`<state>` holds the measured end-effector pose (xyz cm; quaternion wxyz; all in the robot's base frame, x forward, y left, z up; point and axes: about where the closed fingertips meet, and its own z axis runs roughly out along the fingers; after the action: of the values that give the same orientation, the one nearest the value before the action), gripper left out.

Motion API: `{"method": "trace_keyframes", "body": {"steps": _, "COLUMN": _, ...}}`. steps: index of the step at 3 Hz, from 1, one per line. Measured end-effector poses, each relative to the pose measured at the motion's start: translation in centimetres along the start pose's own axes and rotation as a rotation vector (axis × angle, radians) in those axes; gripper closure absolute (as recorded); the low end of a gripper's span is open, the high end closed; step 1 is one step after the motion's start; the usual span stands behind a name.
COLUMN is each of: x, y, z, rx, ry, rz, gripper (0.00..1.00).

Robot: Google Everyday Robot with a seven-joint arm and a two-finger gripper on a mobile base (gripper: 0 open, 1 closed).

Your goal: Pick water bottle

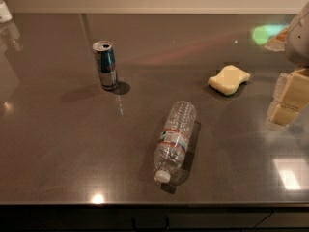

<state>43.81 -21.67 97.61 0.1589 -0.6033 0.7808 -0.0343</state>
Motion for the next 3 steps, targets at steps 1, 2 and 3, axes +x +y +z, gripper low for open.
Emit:
{"method": "trace_keyframes", "body": {"steps": 1, "x": 0.0, "y": 0.0, "z": 0.0, "rx": 0.0, "ry": 0.0, "rz": 0.0, "gripper": 0.0}}
{"method": "trace_keyframes", "body": {"steps": 2, "x": -1.1, "y": -0.1, "z": -0.1, "rx": -0.002, "ry": -0.014, "rz": -0.06, "gripper": 0.0}}
{"method": "trace_keyframes", "body": {"steps": 3, "x": -3.3, "y": 0.1, "z": 0.3, "rx": -0.018, "ry": -0.057, "rz": -0.168, "gripper": 0.0}}
